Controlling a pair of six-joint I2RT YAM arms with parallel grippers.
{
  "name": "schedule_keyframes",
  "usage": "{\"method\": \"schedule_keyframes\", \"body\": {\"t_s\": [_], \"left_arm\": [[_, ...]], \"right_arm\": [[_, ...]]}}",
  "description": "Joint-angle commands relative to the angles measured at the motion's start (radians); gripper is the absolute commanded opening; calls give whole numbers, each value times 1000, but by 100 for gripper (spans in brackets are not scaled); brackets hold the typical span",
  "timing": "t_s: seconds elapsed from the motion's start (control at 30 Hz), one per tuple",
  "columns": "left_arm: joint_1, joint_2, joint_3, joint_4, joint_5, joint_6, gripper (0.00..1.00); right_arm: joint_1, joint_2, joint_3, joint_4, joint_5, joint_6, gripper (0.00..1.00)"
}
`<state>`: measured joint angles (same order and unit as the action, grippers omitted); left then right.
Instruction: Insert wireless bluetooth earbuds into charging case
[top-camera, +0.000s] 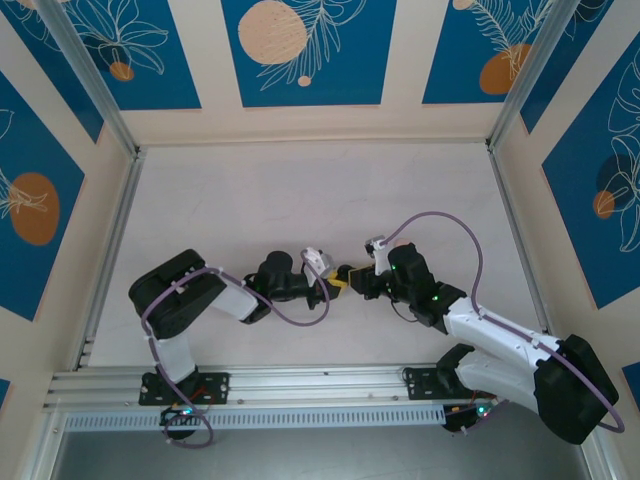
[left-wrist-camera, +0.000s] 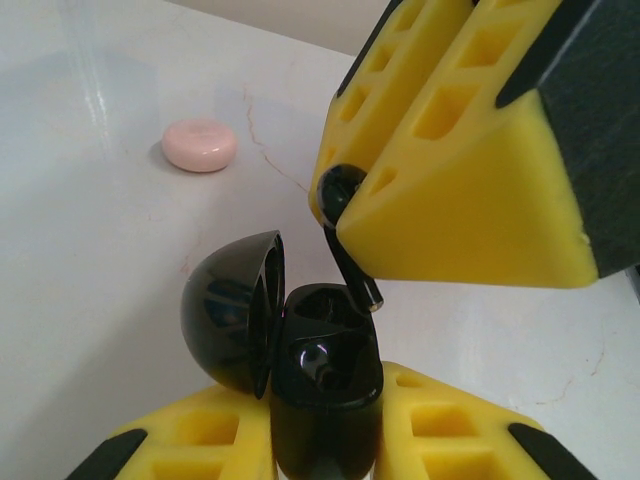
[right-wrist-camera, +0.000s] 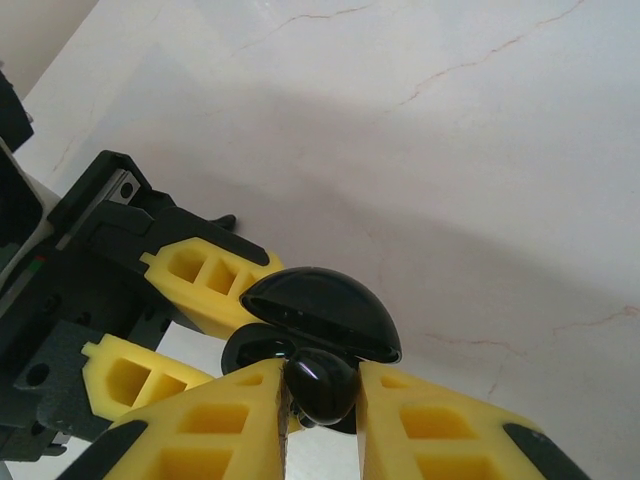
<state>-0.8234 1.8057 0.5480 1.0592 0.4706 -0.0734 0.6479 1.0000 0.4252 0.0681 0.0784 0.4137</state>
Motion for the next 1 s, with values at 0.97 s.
{"method": "schedule_keyframes", "body": {"t_s": [0.97], "left_arm": [[-12, -42, -112, 167, -40, 8, 22]], "right_arm": [[-76, -18, 87, -131, -82, -8, 23]]}}
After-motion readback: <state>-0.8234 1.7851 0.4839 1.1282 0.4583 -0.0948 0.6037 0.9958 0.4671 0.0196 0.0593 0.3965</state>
